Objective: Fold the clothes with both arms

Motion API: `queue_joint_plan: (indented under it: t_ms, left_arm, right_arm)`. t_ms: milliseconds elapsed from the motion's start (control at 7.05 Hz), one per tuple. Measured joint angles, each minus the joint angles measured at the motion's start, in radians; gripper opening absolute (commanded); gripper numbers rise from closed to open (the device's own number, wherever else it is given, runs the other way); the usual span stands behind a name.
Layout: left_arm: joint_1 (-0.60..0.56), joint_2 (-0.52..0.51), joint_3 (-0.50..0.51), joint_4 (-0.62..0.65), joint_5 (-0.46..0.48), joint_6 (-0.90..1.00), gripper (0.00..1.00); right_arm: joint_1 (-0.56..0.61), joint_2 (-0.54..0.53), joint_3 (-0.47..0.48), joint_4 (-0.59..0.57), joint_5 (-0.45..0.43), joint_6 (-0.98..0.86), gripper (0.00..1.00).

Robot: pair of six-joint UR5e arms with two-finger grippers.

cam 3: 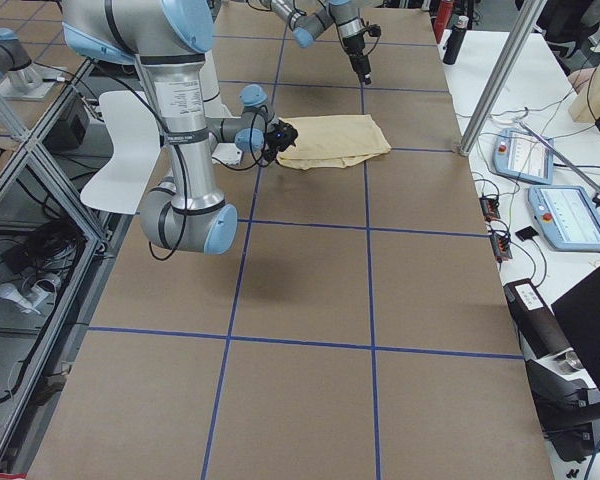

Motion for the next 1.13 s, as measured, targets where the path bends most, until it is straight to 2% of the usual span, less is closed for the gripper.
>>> queue_joint_plan:
  t_ms: [1134]
  left_arm:
    - [0.001, -0.001, -0.002, 0.005, 0.0, -0.006, 0.73]
  right_arm:
    - [0.001, 0.021, -0.031, -0.005, -0.004, 0.014, 0.91]
